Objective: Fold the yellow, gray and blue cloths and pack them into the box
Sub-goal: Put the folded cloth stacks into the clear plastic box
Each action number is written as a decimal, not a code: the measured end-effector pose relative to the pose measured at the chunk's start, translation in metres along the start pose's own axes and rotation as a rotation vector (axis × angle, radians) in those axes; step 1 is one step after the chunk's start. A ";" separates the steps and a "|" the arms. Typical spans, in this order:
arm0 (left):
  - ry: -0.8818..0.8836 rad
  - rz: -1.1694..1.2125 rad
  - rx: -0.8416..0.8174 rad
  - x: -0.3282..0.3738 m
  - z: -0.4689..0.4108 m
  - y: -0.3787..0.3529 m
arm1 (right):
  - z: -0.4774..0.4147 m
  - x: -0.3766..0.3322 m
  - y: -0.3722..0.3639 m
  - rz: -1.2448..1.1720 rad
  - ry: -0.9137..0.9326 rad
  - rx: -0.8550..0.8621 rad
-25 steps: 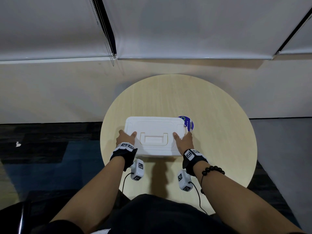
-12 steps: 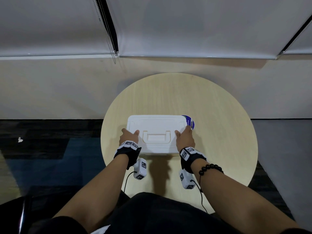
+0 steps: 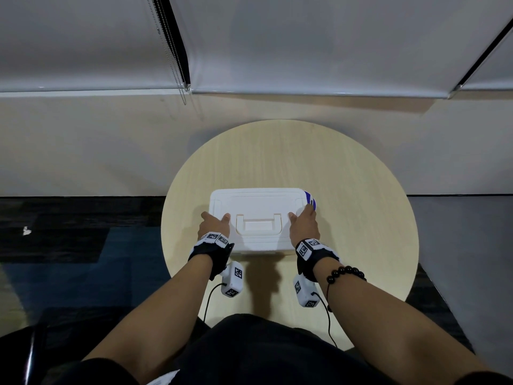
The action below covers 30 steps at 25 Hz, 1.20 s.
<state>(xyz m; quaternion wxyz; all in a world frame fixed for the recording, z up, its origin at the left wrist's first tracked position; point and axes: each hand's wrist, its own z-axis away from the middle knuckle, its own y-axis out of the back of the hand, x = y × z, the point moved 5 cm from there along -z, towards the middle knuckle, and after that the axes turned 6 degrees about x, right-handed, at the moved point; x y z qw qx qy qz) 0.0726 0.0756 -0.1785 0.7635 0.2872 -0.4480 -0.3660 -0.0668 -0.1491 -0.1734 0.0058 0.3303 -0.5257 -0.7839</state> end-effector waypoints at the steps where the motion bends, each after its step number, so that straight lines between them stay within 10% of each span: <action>1: -0.005 0.011 -0.005 0.003 0.002 -0.003 | -0.003 0.002 0.003 -0.001 0.001 -0.001; 30: -0.321 -0.125 -0.169 0.030 0.057 -0.006 | -0.001 0.006 0.076 0.266 0.374 -0.248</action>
